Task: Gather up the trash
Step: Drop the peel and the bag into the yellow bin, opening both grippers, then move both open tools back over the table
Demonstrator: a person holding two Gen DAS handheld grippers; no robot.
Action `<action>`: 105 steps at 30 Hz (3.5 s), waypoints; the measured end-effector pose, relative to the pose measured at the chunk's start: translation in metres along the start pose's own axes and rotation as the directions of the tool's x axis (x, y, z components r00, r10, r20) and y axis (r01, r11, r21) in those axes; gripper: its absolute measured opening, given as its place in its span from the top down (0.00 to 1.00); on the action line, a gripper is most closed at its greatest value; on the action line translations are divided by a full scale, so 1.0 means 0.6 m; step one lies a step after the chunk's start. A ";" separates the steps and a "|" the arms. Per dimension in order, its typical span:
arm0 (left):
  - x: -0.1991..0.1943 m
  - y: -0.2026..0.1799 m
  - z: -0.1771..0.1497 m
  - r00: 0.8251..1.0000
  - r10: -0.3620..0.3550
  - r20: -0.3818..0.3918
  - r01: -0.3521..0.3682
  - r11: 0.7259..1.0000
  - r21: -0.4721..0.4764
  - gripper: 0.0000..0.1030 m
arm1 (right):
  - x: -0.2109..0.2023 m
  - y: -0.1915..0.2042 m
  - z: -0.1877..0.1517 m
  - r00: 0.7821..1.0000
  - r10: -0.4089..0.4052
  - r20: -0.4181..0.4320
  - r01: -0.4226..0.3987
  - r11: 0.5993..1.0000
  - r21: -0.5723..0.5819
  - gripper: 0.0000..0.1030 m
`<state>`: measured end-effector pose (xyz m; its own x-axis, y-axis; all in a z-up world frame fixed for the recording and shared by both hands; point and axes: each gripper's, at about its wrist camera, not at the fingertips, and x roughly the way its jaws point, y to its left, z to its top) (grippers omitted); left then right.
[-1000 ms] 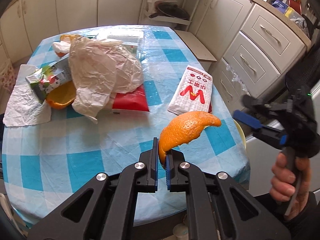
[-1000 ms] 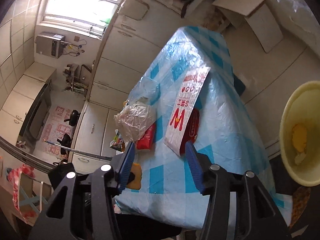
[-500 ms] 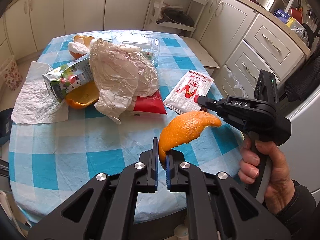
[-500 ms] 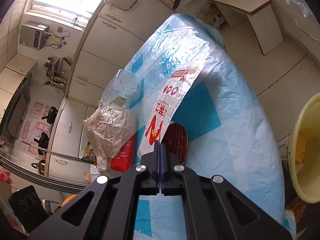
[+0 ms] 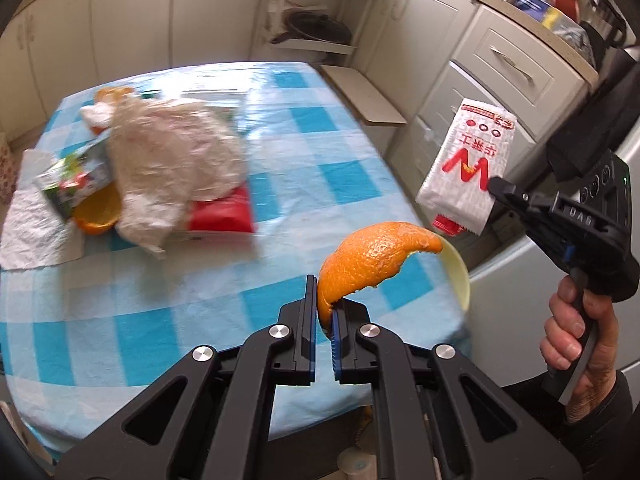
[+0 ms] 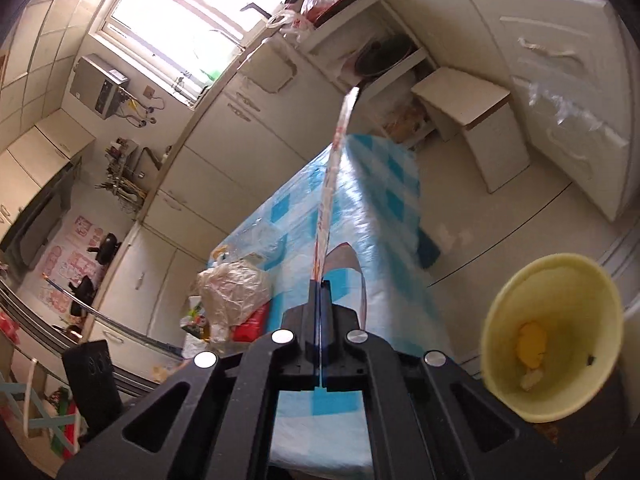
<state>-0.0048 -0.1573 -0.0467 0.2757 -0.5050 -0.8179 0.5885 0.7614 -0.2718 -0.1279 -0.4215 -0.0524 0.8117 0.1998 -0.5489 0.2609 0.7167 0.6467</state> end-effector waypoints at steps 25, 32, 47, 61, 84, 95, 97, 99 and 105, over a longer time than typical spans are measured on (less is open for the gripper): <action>0.318 -0.345 -0.035 0.945 -0.025 -0.325 0.036 0.999 0.027 0.84 | -0.162 -0.127 0.021 0.891 -0.362 0.274 0.332 0.931 0.151 0.33; 0.333 -0.373 -0.021 0.948 -0.013 -0.319 0.031 0.998 0.051 0.53 | -0.172 -0.079 0.039 0.864 -0.364 0.348 0.360 0.930 0.079 0.27; 0.110 -0.238 -0.002 0.992 0.094 -0.083 -0.091 0.995 0.042 0.24 | -0.193 0.022 0.031 0.816 -0.376 0.439 0.446 0.893 -0.064 0.11; -0.005 -0.068 -0.055 0.971 0.239 0.000 -0.237 0.965 -0.108 0.17 | -0.146 0.097 0.006 0.827 -0.343 0.446 0.473 0.853 -0.220 0.08; -0.007 -0.006 -0.072 0.965 0.262 -0.009 -0.260 0.952 -0.159 0.15 | -0.082 0.156 -0.015 0.857 -0.313 0.409 0.457 0.828 -0.324 0.07; -0.033 0.068 -0.078 0.946 0.323 -0.006 -0.318 0.925 -0.209 0.15 | -0.026 0.187 -0.031 0.884 -0.306 0.355 0.436 0.813 -0.386 0.07; -0.053 0.101 -0.073 0.935 0.355 0.001 -0.344 0.907 -0.241 0.15 | -0.013 0.194 -0.034 0.893 -0.300 0.336 0.424 0.813 -0.399 0.07; -0.076 0.139 -0.069 0.926 0.378 0.006 -0.361 0.888 -0.285 0.15 | 0.002 0.200 -0.039 0.901 -0.298 0.315 0.413 0.811 -0.415 0.07; -0.121 0.258 -0.062 0.900 0.435 -0.029 -0.411 0.824 -0.391 0.15 | 0.060 0.223 -0.061 0.930 -0.291 0.222 0.364 0.800 -0.477 0.07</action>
<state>0.0383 0.0124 -0.0480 0.4825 -0.1112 -0.8688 0.0745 0.9935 -0.0858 -0.0830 -0.2943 -0.0049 0.7953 -0.1715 -0.5814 0.2554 0.9647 0.0649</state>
